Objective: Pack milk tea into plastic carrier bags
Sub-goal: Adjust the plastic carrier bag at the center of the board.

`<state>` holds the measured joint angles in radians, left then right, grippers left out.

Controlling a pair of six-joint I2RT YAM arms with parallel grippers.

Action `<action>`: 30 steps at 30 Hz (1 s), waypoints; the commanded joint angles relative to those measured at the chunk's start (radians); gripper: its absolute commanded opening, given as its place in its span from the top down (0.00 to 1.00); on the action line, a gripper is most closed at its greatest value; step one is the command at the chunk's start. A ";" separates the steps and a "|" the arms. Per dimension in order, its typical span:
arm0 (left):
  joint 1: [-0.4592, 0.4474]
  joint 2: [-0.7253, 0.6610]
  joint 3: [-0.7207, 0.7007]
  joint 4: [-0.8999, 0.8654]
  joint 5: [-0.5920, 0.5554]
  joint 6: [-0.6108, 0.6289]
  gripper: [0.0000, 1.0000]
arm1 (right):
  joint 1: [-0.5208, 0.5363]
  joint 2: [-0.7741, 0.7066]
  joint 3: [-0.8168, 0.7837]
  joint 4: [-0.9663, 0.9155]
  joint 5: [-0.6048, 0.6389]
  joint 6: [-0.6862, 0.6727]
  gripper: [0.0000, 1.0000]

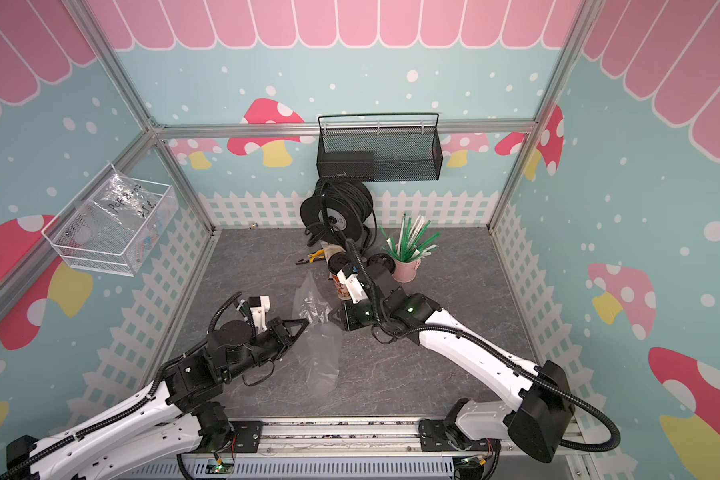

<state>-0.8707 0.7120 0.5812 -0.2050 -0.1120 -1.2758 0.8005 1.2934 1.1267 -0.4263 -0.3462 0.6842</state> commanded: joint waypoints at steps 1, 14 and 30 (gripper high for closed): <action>0.015 -0.033 -0.015 0.001 -0.025 -0.025 1.00 | 0.018 0.017 0.037 0.039 -0.014 -0.010 0.57; 0.025 -0.099 -0.046 -0.026 -0.040 -0.029 1.00 | 0.076 0.174 0.186 -0.076 0.065 -0.078 0.53; 0.033 -0.199 0.044 -0.304 -0.149 -0.015 0.55 | 0.101 0.124 0.149 0.123 0.077 -0.144 1.00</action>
<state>-0.8444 0.5278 0.5533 -0.4023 -0.2089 -1.3014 0.8925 1.4582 1.2888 -0.3943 -0.2810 0.5701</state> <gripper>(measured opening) 0.439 0.050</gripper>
